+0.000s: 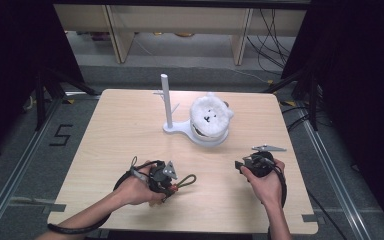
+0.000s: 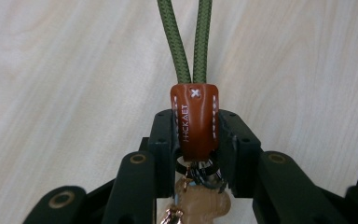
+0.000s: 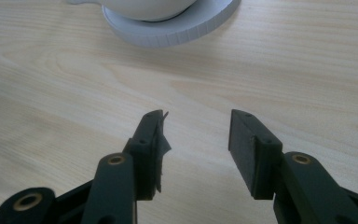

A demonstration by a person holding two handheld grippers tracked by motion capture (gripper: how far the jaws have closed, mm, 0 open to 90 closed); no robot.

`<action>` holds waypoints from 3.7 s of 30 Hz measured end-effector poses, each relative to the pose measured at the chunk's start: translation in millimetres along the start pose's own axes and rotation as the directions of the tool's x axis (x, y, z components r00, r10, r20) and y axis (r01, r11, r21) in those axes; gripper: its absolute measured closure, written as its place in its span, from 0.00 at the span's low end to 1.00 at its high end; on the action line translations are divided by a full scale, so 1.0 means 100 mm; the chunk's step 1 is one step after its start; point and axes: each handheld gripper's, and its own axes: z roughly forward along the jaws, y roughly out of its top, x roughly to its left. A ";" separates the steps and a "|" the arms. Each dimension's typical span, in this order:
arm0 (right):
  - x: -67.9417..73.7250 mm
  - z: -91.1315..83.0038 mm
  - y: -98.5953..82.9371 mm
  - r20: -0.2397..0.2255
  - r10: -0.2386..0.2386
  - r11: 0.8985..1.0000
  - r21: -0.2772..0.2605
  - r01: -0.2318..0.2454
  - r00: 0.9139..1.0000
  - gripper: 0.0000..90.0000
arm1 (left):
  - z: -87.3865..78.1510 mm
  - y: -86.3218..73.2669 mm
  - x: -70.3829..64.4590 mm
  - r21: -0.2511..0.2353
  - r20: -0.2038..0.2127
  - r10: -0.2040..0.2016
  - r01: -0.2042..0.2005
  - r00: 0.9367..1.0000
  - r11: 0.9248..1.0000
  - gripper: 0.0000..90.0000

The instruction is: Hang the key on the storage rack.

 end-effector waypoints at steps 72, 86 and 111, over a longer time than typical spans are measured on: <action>0.00 0.01 -0.02 -0.001 0.006 1.000 -0.024 -0.006 1.000 0.62 | -0.65 -0.46 0.57 -0.593 -0.167 -0.451 0.276 0.877 0.756 0.76; 0.01 0.01 -0.02 0.004 0.022 0.999 -0.024 -0.021 1.000 0.62 | -0.69 -0.44 0.64 -0.636 -0.172 -0.469 0.266 0.866 0.724 0.76; 0.00 0.01 -0.02 -0.008 0.013 0.999 -0.031 -0.013 1.000 0.61 | -0.76 -0.36 0.75 -0.655 -0.185 -0.482 0.259 0.856 0.710 0.76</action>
